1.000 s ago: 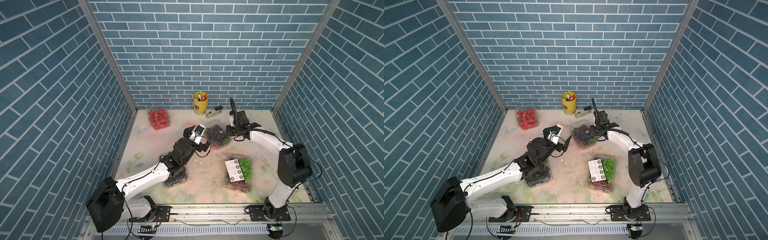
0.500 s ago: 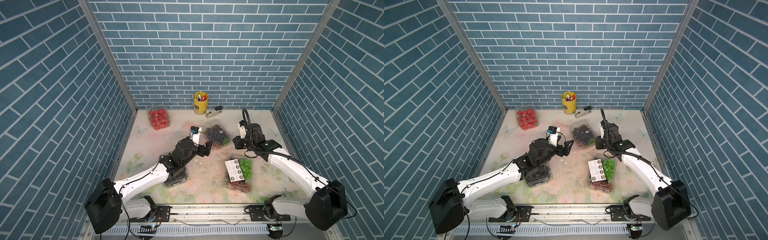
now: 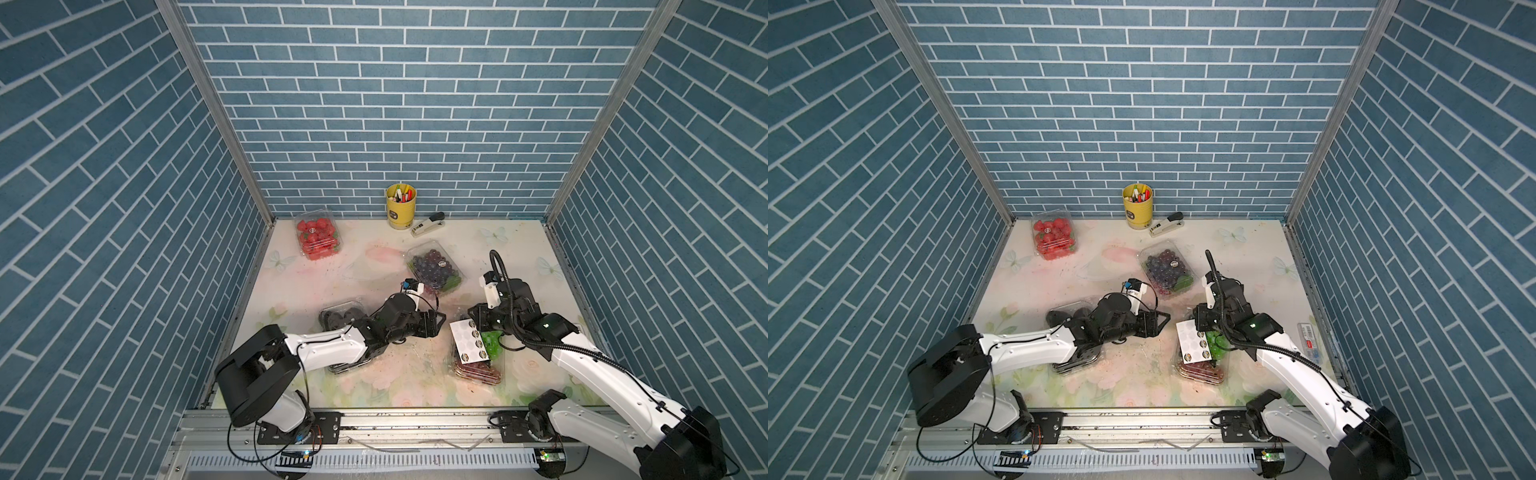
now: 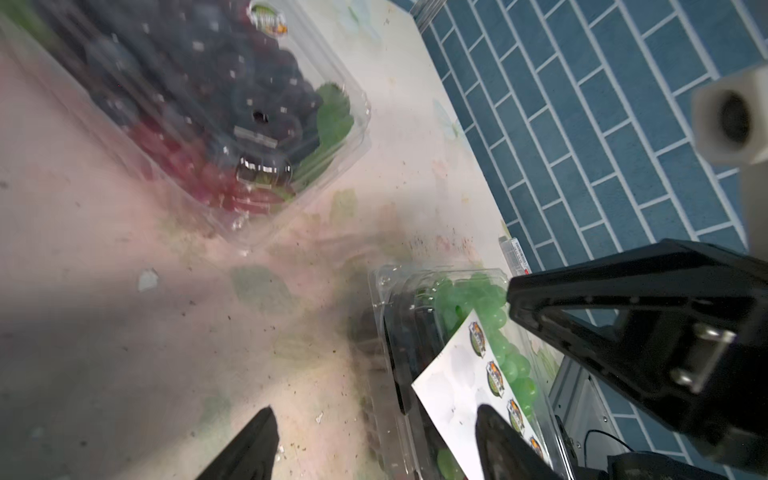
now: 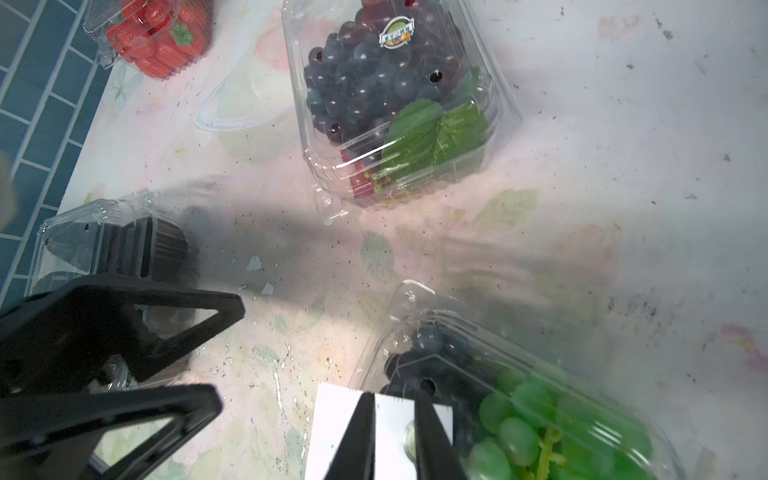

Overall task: Label fruit boxes
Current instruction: Pick up the label sticker from the fruit box.

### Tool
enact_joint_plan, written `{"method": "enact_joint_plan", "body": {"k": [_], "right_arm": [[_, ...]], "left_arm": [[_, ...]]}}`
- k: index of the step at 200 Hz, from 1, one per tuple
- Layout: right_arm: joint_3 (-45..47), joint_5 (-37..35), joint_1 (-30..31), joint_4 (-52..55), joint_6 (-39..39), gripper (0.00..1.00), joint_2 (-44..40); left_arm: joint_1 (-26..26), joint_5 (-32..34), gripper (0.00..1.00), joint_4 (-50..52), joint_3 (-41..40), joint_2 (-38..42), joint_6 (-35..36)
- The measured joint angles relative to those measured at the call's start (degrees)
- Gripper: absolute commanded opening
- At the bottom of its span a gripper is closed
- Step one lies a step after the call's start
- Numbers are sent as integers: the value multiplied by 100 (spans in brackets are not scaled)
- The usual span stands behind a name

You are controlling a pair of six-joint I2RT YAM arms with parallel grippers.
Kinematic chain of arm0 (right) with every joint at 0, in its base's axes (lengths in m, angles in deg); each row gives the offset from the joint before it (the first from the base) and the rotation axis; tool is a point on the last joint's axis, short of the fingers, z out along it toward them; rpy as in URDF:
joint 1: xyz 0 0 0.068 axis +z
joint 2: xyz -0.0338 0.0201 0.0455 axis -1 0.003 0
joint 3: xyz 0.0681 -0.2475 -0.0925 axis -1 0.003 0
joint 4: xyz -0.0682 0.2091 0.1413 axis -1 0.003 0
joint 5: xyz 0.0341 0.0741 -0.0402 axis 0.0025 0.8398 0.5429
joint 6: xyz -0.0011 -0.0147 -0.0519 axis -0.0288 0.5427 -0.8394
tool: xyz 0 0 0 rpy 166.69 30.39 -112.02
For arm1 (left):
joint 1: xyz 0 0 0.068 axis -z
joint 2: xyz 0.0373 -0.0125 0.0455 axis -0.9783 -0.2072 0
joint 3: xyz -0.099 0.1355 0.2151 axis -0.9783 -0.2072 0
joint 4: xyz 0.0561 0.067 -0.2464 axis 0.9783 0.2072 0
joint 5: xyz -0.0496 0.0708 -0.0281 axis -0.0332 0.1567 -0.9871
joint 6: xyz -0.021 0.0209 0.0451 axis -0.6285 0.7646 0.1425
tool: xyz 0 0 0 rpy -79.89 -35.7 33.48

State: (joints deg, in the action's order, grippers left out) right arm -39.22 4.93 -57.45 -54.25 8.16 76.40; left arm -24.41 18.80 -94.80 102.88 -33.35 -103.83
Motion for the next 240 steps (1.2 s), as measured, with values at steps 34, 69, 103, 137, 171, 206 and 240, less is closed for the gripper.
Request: {"method": "enact_joint_plan", "body": {"k": [34, 69, 103, 137, 171, 206, 240], "right_arm": [[267, 0, 0, -2, 122, 20, -195], [439, -2, 2, -2, 144, 20, -225], [461, -15, 4, -7, 168, 20, -332], [509, -20, 4, -42, 184, 17, -341], [595, -2, 4, -81, 190, 16, -339], [643, 9, 7, -133, 234, 16, -299], [684, 15, 9, -168, 282, 16, -289]], "left_arm": [[4, -485, 68, -483, -2, -542, -505], [61, -804, 62, -861, 0, -815, -778], [155, -960, 52, -1012, 46, -828, -844], [186, -1080, 47, -1084, 236, -918, -857], [188, -1147, 40, -1119, 302, -1034, -872], [190, -1217, 28, -1132, 356, -1113, -892], [190, -1233, 5, -1152, 369, -1113, -894]]}}
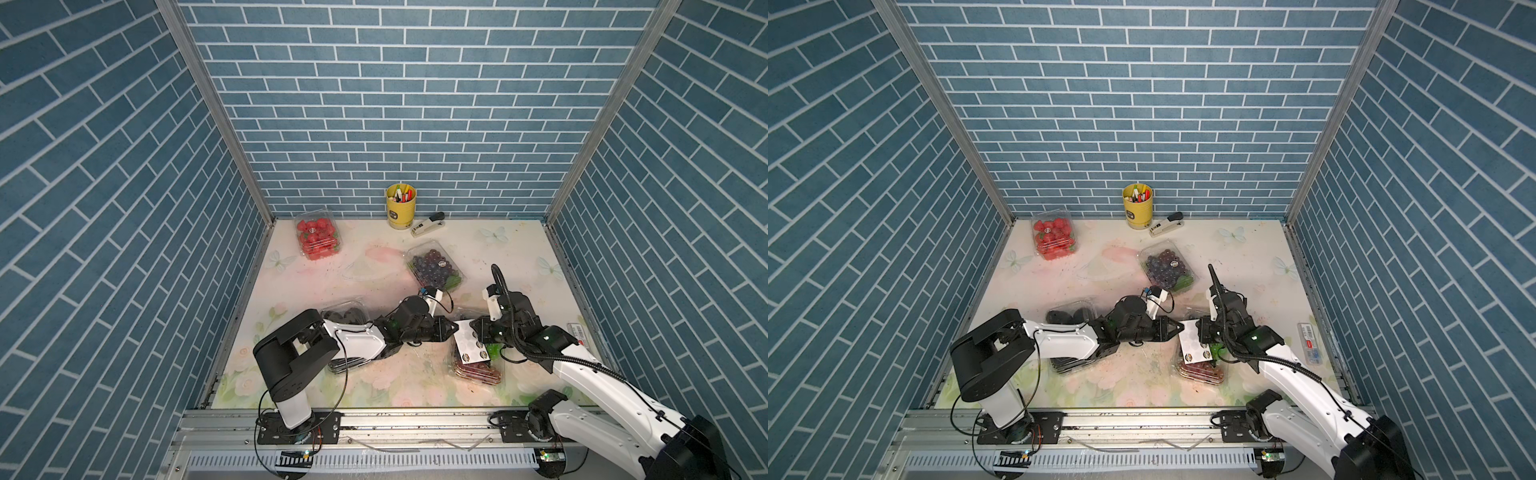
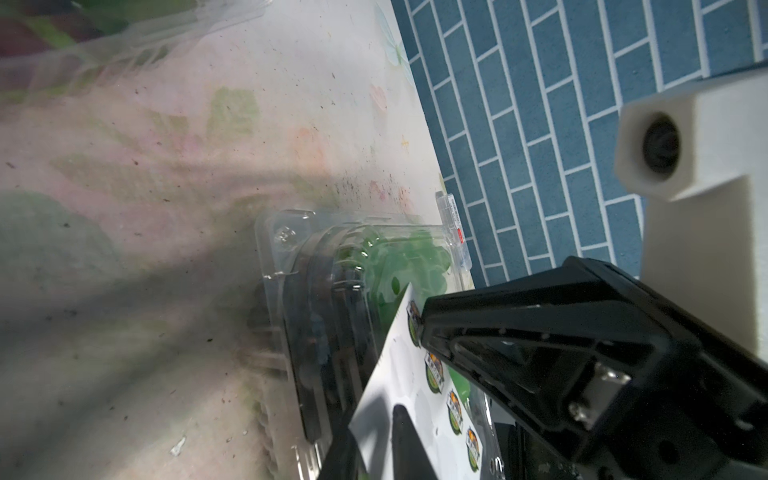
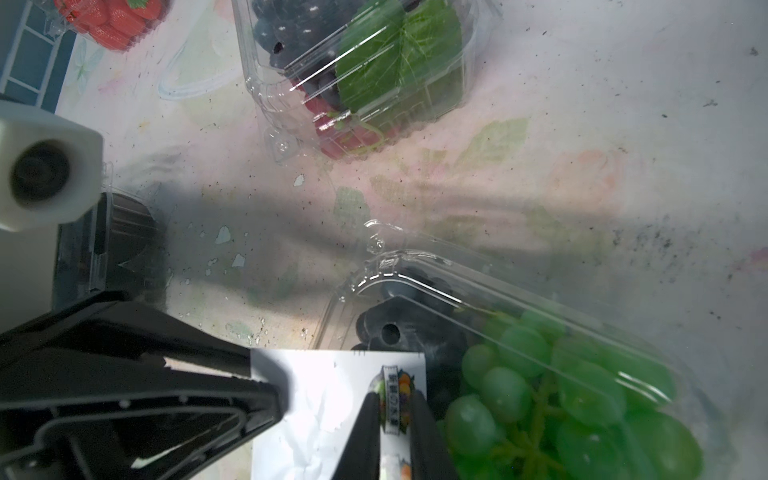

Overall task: Label fruit boxes
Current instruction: Pick up the label sticker from the fruit box.

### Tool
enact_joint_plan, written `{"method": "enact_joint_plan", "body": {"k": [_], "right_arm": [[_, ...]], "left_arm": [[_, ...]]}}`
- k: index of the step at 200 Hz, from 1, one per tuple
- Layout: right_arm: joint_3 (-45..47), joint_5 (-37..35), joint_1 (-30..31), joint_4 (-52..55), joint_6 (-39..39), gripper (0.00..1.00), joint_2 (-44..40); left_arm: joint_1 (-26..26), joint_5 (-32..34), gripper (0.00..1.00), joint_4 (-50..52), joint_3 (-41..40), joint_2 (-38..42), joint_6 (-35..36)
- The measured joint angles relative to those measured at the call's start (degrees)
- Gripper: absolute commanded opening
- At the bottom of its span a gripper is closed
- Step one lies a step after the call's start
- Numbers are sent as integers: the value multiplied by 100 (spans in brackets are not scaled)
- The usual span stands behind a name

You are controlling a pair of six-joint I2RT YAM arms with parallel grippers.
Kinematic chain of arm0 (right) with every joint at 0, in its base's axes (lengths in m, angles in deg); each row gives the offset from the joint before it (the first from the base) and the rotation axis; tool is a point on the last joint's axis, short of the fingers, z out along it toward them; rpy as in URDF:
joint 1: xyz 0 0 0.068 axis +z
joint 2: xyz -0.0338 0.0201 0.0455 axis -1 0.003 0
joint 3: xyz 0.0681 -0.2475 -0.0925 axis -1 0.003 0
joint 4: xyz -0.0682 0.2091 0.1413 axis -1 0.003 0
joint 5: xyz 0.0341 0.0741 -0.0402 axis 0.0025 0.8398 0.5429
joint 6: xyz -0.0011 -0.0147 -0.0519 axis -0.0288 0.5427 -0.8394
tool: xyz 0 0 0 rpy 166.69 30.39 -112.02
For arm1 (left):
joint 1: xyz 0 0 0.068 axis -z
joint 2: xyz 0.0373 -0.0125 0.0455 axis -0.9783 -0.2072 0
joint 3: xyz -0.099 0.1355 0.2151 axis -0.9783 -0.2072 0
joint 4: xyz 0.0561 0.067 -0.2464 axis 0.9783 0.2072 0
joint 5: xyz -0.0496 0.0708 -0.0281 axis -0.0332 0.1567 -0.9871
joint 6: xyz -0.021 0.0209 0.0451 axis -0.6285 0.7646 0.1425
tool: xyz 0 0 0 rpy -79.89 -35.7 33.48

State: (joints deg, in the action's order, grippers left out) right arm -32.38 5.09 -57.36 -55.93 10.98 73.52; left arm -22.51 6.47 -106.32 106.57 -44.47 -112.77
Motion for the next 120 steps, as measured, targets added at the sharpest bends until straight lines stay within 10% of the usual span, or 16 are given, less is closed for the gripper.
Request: {"method": "enact_joint_plan", "body": {"k": [120], "right_arm": [[-647, -129, 0, -151, -103, 43, -293]], "left_arm": [[-219, -118, 0, 918, 546, 817, 719]]}}
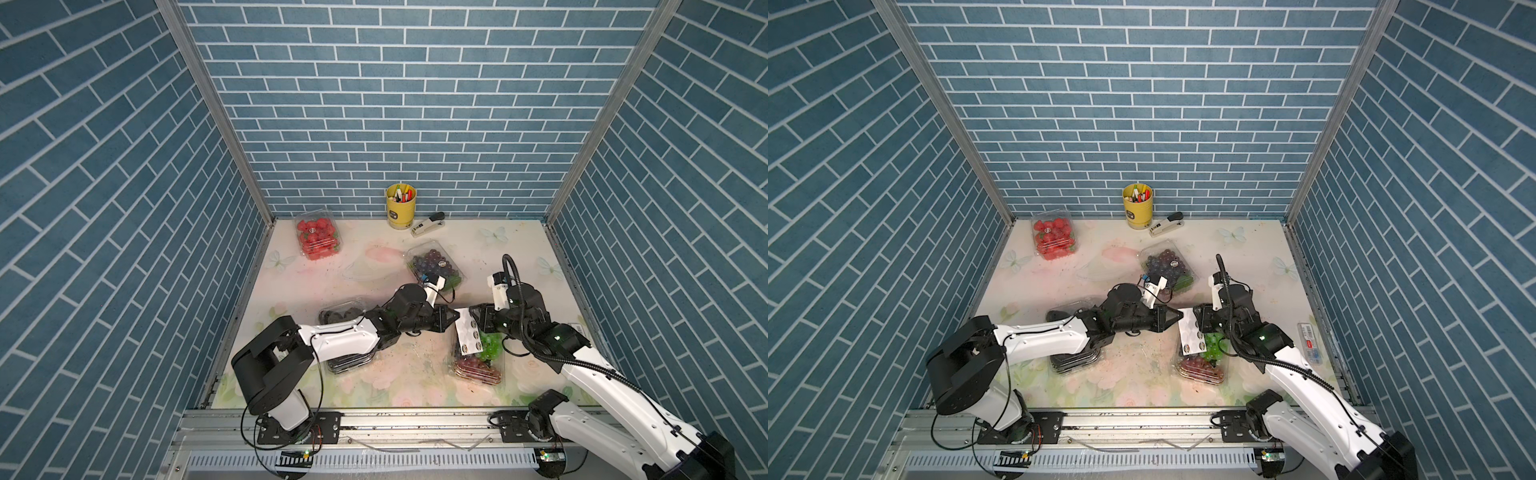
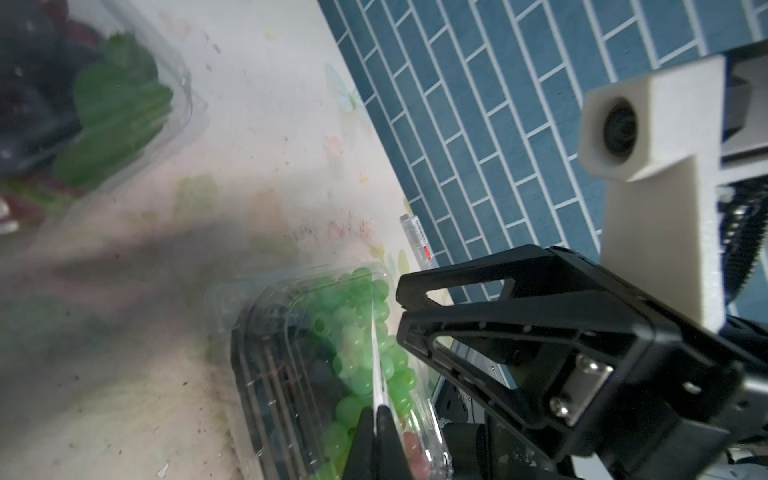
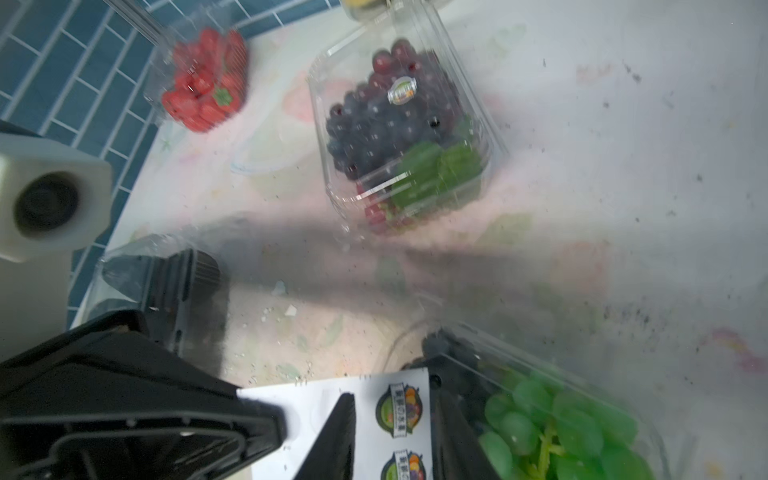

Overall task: Label fruit boxes
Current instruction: Pick up the label sticker from the fruit box.

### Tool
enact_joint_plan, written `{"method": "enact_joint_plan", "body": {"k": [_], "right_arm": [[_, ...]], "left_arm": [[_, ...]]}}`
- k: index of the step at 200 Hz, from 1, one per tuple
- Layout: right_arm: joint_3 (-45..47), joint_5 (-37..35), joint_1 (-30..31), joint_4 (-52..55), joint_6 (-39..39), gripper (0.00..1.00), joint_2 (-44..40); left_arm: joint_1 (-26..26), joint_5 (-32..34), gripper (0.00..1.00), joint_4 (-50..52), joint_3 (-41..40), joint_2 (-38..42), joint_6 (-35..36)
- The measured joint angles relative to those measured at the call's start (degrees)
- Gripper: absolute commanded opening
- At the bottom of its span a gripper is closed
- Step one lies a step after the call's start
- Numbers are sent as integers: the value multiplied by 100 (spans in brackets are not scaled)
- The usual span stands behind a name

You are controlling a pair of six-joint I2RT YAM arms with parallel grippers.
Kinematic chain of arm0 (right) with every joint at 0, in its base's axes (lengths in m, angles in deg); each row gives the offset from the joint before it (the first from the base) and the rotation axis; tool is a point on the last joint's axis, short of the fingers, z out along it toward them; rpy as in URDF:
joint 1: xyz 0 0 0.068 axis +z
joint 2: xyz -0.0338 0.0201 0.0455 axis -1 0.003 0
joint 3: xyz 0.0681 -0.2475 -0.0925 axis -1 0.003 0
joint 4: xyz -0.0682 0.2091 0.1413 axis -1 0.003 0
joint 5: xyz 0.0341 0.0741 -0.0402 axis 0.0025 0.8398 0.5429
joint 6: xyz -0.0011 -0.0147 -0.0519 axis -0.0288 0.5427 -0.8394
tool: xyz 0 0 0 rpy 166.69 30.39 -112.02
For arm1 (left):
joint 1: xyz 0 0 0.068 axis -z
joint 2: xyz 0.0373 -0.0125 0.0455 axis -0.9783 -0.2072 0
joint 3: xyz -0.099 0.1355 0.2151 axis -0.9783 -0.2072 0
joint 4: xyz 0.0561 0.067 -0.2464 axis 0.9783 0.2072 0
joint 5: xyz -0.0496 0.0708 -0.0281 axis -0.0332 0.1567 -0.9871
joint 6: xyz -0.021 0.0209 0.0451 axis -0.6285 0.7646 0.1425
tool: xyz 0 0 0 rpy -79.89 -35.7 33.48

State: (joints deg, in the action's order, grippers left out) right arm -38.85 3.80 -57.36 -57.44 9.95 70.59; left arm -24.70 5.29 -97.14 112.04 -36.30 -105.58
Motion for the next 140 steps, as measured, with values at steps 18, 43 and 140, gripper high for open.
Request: {"method": "enact_joint_plan", "body": {"k": [18, 43, 140], "right_arm": [[-275, -4, 0, -199, -57, 50, 153], [-557, 125, -70, -562, -72, 53, 439], [-1049, 2267, -979, -2439, 415, 66, 1541]], "left_arm": [[-210, -153, 0, 153, 199, 192, 212], [-570, -393, 0, 494, 476, 433, 579], [-2153, -1755, 0, 835, 984, 986, 1300]]}}
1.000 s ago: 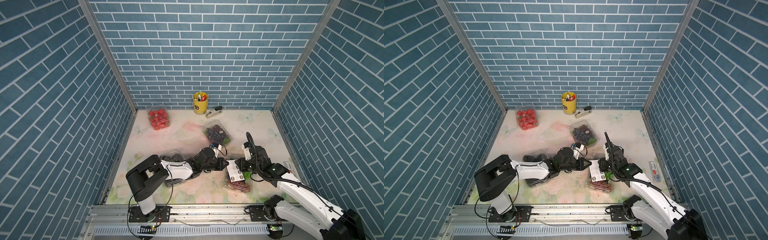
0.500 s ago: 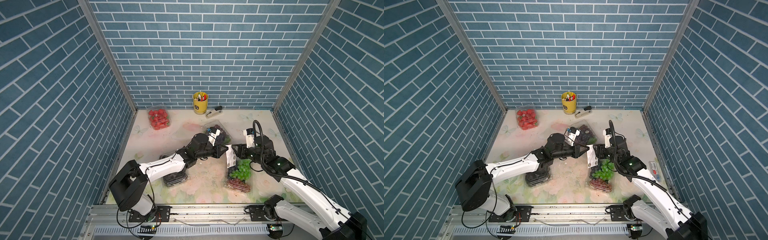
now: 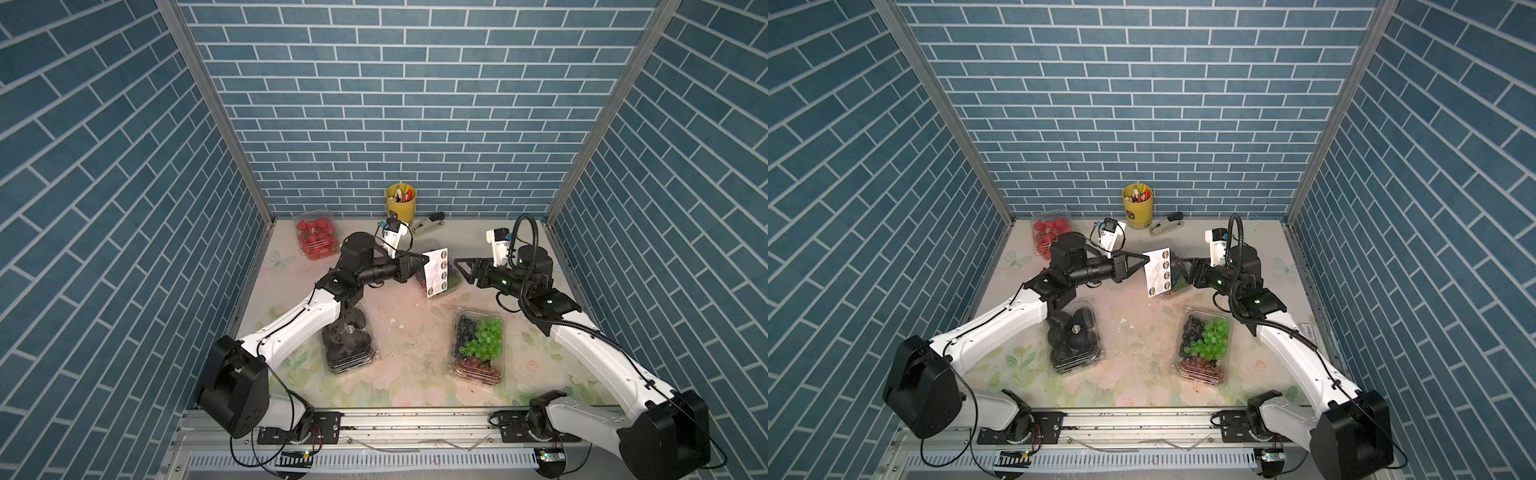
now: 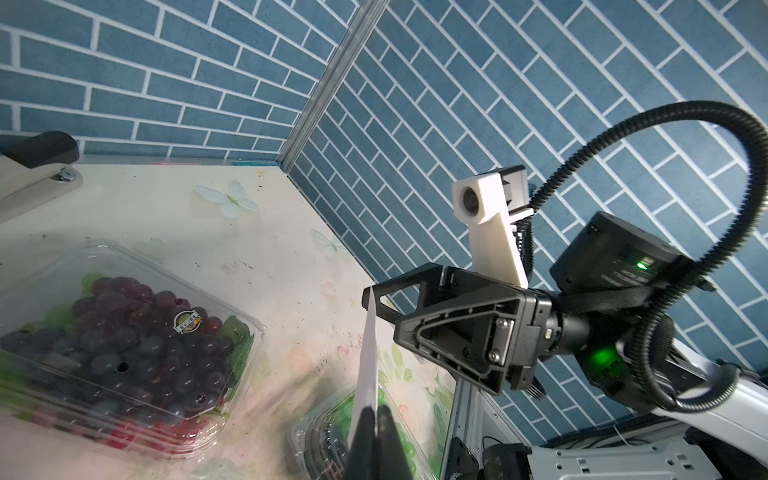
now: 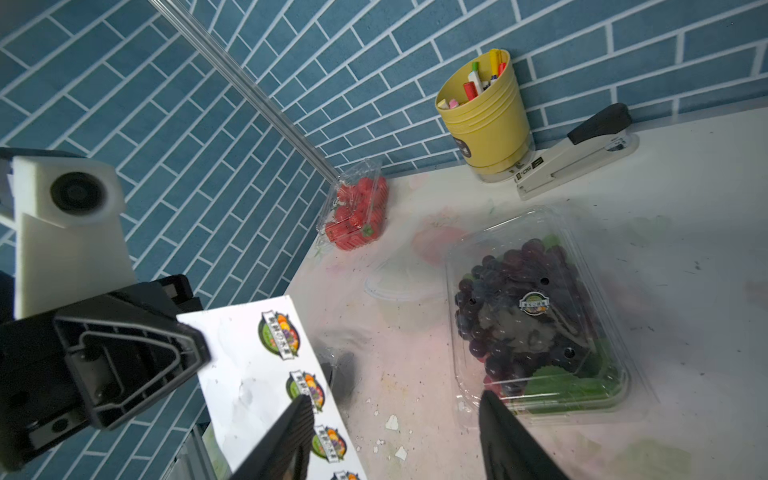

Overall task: Label fruit boxes
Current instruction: Pick up the label sticker from the fruit box.

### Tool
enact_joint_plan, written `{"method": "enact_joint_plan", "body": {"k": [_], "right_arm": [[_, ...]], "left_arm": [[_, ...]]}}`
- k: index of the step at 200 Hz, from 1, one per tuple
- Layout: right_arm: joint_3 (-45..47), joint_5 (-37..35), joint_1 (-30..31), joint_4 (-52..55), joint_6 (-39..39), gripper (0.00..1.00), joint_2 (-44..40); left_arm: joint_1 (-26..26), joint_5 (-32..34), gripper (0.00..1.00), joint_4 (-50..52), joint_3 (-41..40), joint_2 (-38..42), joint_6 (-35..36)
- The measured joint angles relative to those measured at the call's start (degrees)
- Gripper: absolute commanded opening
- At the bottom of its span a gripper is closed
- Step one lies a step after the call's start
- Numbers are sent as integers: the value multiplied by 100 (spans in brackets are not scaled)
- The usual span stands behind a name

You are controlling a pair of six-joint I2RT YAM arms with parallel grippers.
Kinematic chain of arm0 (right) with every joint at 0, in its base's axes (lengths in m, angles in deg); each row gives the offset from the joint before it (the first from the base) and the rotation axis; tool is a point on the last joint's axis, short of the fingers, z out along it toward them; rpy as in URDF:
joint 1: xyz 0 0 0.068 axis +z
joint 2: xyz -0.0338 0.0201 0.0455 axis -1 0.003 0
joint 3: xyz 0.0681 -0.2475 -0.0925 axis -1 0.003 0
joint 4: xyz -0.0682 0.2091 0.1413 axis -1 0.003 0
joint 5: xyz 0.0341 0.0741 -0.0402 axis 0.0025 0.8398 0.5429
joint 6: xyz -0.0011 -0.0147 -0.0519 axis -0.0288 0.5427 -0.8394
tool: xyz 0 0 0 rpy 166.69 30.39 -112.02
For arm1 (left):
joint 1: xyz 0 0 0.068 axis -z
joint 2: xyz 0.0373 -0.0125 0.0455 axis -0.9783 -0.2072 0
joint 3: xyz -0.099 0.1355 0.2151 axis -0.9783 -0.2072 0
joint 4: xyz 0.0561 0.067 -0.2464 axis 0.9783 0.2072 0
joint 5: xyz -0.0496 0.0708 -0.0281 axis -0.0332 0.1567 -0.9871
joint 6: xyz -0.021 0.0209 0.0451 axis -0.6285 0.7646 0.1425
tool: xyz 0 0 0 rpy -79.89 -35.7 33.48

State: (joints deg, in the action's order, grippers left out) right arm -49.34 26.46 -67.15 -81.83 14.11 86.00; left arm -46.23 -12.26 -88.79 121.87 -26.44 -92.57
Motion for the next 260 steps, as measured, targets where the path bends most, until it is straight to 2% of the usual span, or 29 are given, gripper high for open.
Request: {"method": "enact_joint_plan", "body": {"k": [28, 77, 162, 210, 239, 260], "right_arm": [[0, 579, -31, -568, 278, 67, 278], [0, 1333, -31, -1410, 684, 66, 726], [2, 2098, -31, -2658, 1381, 66, 1207], [68, 2533, -31, -3941, 2186, 61, 1698], [131, 2653, -31, -4336, 2503, 60, 1797], [133, 2717, -31, -4531, 2594, 53, 1797]], "left_arm": [[-195, -210, 0, -151, 22, 0, -96], [-208, -404, 0, -380, 33, 4, -254], [-291, -560, 0, -977, 120, -72, -752], [-387, -590, 0, -1611, 170, -315, -1228], [-417, -603, 0, -1775, 181, -404, -1384], [-498, -616, 0, -1899, 181, -424, -1488]]}}
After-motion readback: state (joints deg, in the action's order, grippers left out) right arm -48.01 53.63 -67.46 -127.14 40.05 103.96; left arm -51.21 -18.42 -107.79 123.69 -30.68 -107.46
